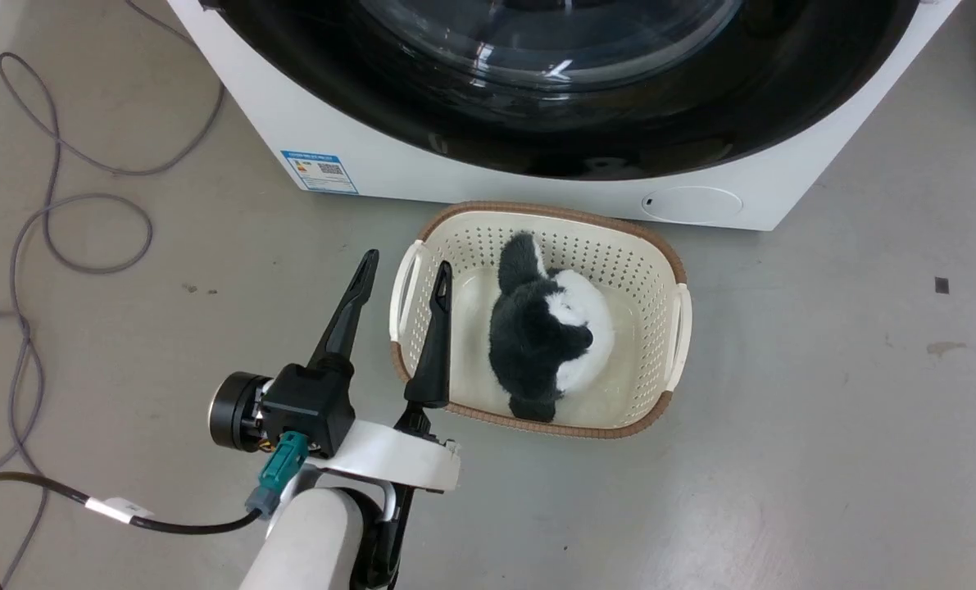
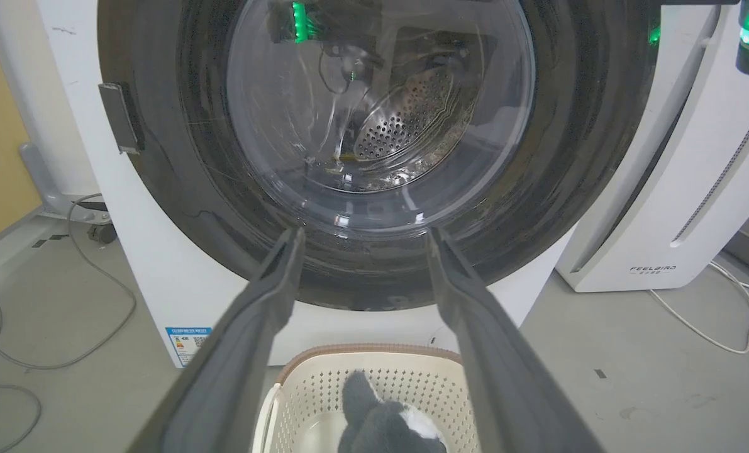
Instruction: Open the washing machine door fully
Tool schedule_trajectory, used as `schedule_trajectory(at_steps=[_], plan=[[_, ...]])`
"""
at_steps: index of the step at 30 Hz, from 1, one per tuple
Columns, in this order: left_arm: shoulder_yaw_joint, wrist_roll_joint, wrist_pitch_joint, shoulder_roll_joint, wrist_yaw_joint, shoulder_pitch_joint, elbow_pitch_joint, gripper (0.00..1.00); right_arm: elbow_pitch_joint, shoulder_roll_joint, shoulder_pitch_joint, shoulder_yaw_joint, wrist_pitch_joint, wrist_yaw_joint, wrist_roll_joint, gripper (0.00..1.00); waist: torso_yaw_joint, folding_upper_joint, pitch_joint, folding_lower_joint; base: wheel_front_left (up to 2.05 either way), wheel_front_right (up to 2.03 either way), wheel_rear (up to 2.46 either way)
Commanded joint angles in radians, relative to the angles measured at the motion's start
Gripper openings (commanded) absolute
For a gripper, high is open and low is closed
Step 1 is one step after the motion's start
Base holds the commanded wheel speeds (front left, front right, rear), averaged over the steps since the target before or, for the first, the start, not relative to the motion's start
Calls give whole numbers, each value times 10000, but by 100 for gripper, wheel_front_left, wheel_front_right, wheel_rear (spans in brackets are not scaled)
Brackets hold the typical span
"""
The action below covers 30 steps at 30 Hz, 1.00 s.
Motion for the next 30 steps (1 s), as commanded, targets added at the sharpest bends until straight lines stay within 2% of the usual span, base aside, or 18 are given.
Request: schedule_trajectory(at_steps=[1, 23, 30], plan=[[21, -69, -55, 20, 65, -160, 12, 100, -161, 153, 222, 59, 164, 10, 71, 0, -15, 0, -22, -1, 0, 0, 0], [124, 4, -55, 20, -44, 242, 345, 100, -1689, 112, 2429, -10, 2231, 10, 922, 0, -143, 0, -1116, -1, 0, 0, 0], [262, 70, -55, 20, -209, 606, 561, 100, -2579, 132, 3740, -56, 2893, 10, 1387, 0, -98, 0, -1728, -1, 0, 0, 0]])
